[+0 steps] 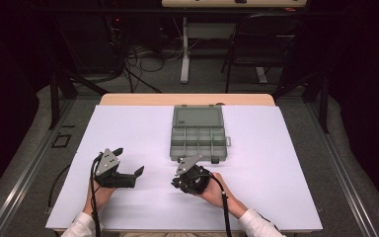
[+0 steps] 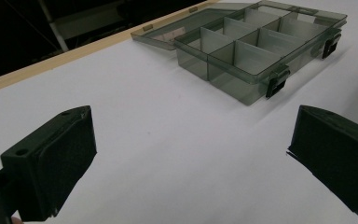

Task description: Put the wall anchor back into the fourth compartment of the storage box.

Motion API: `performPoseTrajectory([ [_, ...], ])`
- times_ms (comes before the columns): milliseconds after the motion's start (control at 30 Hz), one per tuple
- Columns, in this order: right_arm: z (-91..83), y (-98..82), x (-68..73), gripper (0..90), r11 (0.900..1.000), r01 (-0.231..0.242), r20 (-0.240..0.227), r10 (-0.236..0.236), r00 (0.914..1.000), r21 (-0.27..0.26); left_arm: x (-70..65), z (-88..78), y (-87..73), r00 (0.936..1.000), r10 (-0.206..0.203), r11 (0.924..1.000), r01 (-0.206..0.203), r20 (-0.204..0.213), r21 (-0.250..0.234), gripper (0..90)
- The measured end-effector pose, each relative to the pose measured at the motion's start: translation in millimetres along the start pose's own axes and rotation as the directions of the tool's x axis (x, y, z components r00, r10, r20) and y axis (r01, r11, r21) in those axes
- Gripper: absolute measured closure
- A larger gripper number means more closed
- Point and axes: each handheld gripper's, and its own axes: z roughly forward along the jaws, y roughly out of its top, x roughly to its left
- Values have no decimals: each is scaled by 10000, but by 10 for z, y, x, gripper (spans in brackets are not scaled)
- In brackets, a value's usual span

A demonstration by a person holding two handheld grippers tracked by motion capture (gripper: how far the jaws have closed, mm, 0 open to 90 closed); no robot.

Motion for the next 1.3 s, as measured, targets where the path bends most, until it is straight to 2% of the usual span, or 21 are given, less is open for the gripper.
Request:
performPoseTrajectory([
  [367, -236, -55, -181, 846, 9990, -346, 629, 363, 9974, -285, -11, -2, 3, 10000, 23, 10000, -23, 19, -45, 0],
  [667, -376, -74, -273, 846, 9976, -425, 1009, 478, 9937, -548, -4, -19, 10, 10000, -7, 9999, 6, -70, -104, 0],
  [1300, -633, -150, -513, 846, 9922, -904, 1906, 1054, 9760, -858, -7, -5, 8, 10000, 35, 9999, -35, 14, -103, 0],
])
